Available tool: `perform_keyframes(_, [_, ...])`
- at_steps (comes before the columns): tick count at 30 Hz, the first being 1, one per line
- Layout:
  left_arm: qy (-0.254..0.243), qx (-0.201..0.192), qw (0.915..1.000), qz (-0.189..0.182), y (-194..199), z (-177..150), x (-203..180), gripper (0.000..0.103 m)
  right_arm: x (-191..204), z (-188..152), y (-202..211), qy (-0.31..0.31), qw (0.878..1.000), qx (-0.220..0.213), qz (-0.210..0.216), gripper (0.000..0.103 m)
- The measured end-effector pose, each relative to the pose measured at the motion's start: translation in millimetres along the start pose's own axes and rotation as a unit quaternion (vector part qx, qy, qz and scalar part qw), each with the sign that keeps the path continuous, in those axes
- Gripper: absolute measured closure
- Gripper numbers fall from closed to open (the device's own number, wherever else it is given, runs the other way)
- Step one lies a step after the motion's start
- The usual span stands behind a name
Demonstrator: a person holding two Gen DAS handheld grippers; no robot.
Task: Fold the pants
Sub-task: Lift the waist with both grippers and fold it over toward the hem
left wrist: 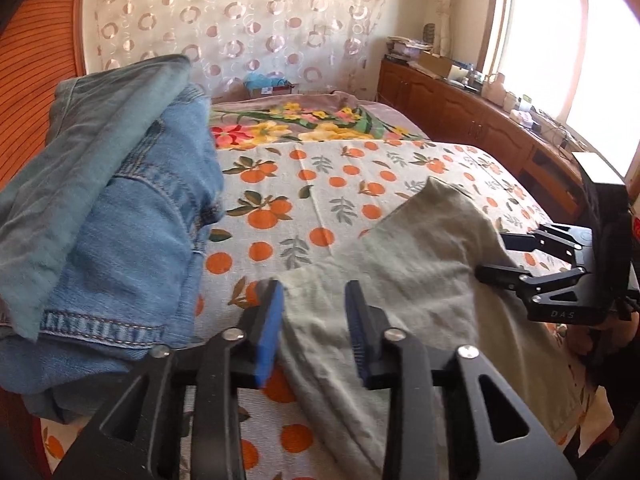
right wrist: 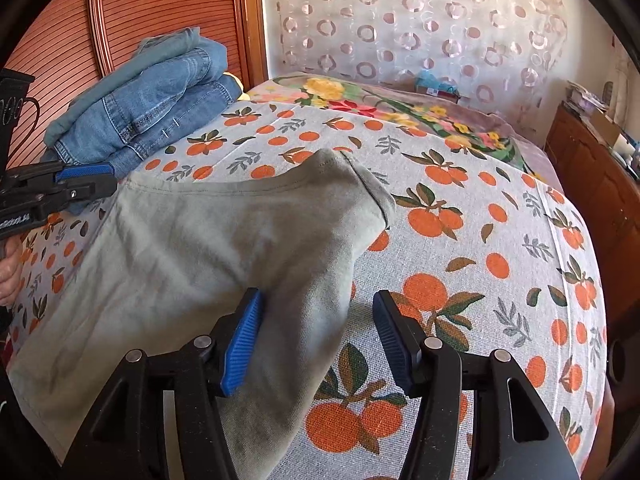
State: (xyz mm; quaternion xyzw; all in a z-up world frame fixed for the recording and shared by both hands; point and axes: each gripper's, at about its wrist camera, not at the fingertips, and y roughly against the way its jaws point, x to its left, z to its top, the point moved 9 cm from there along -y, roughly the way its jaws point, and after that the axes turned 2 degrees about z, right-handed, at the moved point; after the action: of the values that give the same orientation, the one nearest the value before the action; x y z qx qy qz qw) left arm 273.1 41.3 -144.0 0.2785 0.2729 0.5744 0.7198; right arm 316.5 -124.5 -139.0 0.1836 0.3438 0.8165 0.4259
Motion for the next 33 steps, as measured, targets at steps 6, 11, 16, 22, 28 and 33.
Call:
perform_keyframes(6, [-0.011,0.004,0.9998,-0.016,-5.7,-2.8,-17.6,0.056,-4.1,1.3,3.4,-0.011,1.000,-0.007,0.004,0.044])
perform_keyframes(11, [-0.017,0.028,0.9993,-0.018,-15.9,-15.4,-20.3,0.056,-17.1,7.2,9.2,-0.024,1.000,-0.013,0.004,0.044])
perform_keyframes(16, [-0.017,0.039,0.9989,-0.021,-22.4,-23.9,-21.3,0.056,-32.1,23.9,9.9,-0.036,0.999,-0.017,0.006,0.044])
perform_keyframes(22, [-0.018,0.034,0.9990,-0.022,-21.8,-26.4,-21.6,0.056,-43.2,41.7,0.0,-0.059,0.998,-0.015,0.018,0.044])
perform_keyframes(28, [-0.007,0.032,0.9989,-0.033,-19.7,-27.3,-18.3,0.055,-46.4,46.9,-22.2,-0.080,0.996,0.005,0.035,0.047])
perform_keyframes(33, [-0.009,0.033,0.9989,-0.031,-19.8,-27.2,-19.7,0.055,-44.3,49.9,-32.6,-0.081,0.996,0.015,0.047,0.054])
